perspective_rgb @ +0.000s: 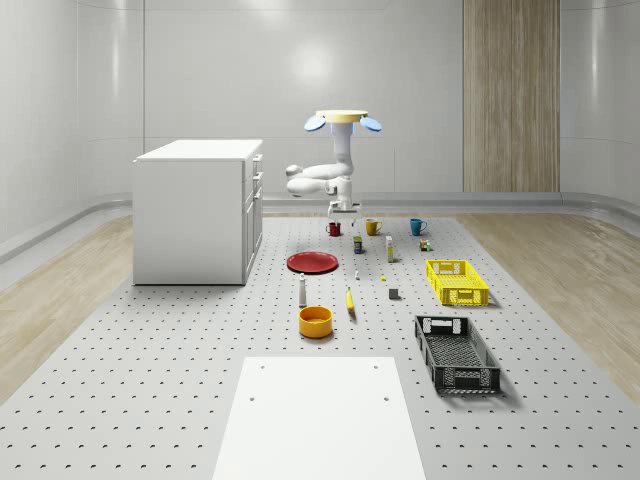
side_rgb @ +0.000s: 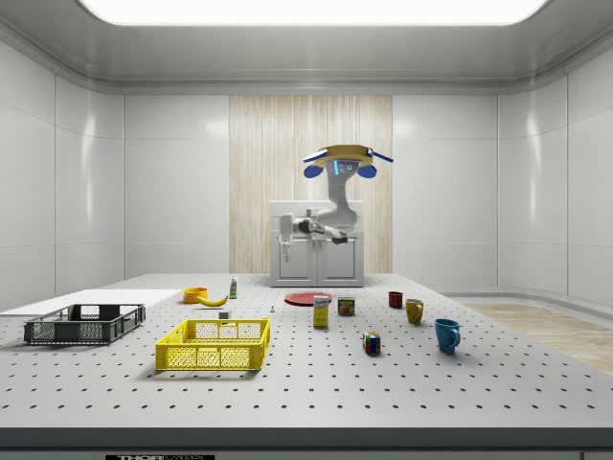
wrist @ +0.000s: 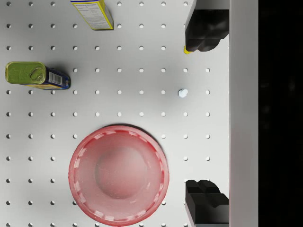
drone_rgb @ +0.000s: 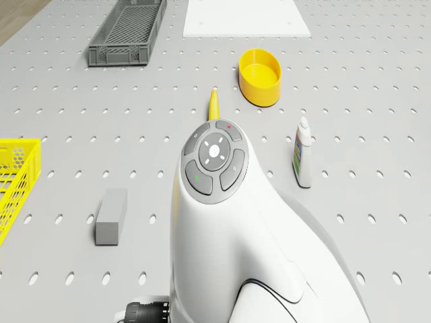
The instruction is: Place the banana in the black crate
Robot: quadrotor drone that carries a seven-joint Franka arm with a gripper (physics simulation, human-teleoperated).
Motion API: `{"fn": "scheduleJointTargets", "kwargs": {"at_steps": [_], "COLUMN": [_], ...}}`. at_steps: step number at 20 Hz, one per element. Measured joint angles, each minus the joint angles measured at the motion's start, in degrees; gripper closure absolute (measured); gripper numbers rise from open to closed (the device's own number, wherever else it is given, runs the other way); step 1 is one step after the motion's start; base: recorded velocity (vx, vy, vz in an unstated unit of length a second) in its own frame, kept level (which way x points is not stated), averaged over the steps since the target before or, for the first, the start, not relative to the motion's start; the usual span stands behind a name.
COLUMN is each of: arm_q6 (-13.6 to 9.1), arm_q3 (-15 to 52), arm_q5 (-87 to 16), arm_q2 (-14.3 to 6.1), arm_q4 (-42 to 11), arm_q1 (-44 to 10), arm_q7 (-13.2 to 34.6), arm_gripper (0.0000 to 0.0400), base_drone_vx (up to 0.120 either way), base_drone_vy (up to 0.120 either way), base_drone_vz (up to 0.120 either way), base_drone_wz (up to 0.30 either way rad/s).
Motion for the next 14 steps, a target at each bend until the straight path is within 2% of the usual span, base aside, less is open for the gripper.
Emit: {"fn": "scheduleJointTargets", "kwargs": {"at_steps": [14], "arm_q6": [2.1], "arm_q3": [0.4], "arm_q5": [1.0], "arm_q2": [-2.2], "arm_q4": [0.1], "arm_q1": [-0.5], "arm_q7": [0.5], "arm_gripper": [0.0], "base_drone_vx": [0.12], "base_drone_vy": [0.0], "base_drone_vz": [0.0], "base_drone_wz": [0.0]}}
